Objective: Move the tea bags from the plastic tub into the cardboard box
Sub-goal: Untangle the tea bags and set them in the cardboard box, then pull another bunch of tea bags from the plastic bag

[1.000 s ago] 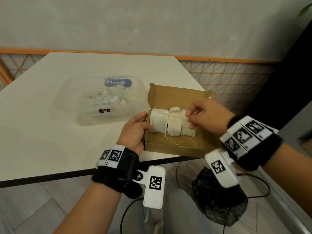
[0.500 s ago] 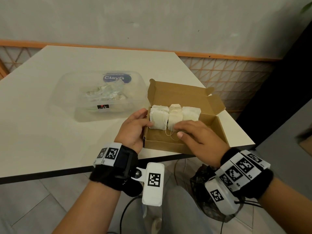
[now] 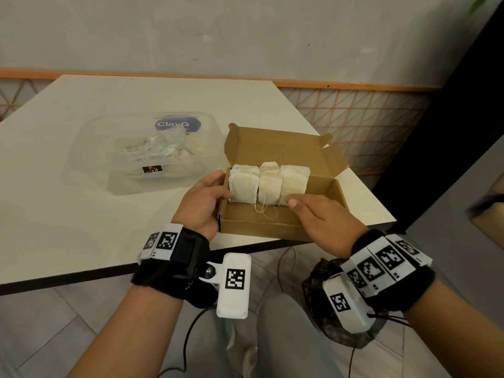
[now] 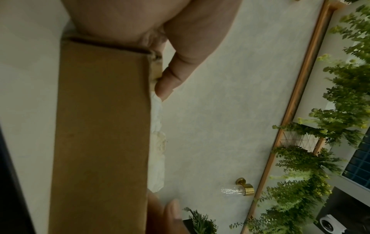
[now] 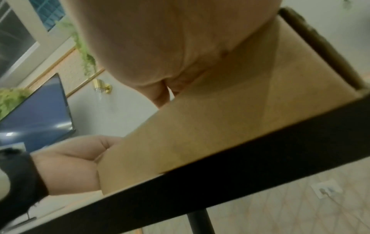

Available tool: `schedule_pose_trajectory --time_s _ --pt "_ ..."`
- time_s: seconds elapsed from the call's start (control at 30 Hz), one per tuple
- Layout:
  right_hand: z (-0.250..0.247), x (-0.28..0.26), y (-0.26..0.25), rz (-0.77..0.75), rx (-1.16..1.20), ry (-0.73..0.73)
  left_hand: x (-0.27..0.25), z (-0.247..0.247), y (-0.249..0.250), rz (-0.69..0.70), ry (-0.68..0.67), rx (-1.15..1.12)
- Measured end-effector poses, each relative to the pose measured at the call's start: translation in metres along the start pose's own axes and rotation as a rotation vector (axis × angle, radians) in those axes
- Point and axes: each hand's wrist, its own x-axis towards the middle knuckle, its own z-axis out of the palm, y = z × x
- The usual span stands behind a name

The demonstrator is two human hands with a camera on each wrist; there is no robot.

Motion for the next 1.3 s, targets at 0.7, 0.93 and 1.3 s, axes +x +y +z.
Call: schedule_pose_trajectory --time_s 0.7,0.93,1.3 --pt "-0.015 0.042 0.068 0.36 0.143 0.105 -0.038 0.008 0.055 0.164 -0.007 0.797" --pt "-0.02 0.041 0.045 0.368 0.102 0.124 -0.008 -0.023 0.155 0.341 0.362 1.142" --pt "-0.06 0.049 -0.074 -0.096 0.106 0.224 0.03 -0.085 0.166 -0.089 0.33 1.509"
